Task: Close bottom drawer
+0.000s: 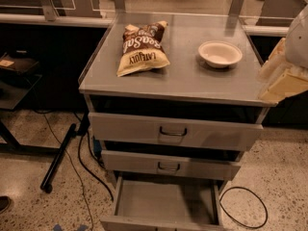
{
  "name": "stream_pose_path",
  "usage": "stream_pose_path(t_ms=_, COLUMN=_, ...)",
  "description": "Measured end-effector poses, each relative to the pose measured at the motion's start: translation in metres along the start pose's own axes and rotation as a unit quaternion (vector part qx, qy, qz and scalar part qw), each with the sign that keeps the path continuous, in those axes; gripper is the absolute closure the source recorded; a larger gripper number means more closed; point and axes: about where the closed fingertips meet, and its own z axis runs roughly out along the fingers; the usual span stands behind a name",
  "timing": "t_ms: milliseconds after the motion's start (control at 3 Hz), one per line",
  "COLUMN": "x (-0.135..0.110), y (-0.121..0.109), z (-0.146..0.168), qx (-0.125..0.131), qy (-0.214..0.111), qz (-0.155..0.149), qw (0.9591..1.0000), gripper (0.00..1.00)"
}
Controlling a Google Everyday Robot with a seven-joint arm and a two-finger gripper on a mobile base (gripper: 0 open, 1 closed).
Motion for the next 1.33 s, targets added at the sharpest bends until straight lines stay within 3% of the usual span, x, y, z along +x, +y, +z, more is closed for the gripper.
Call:
stream_pose_path(t_ms=667, x=0.000, y=0.000, z=0.000, qx=0.000, qy=0.000, qz=0.000, qw=1.0000, gripper=1.00)
stream_pose_path(t_ms=1000, x=0.014, y=0.013, z=0.016, qx=-0.014, qy=0.007, qz=0.019, qw=0.9997, gripper=1.00)
stream_pose_path(t_ms=1333, x=0.035, y=0.048, z=0.042, qx=-0.035, qy=0.019, qz=0.052, qw=0.9979, gripper=1.00)
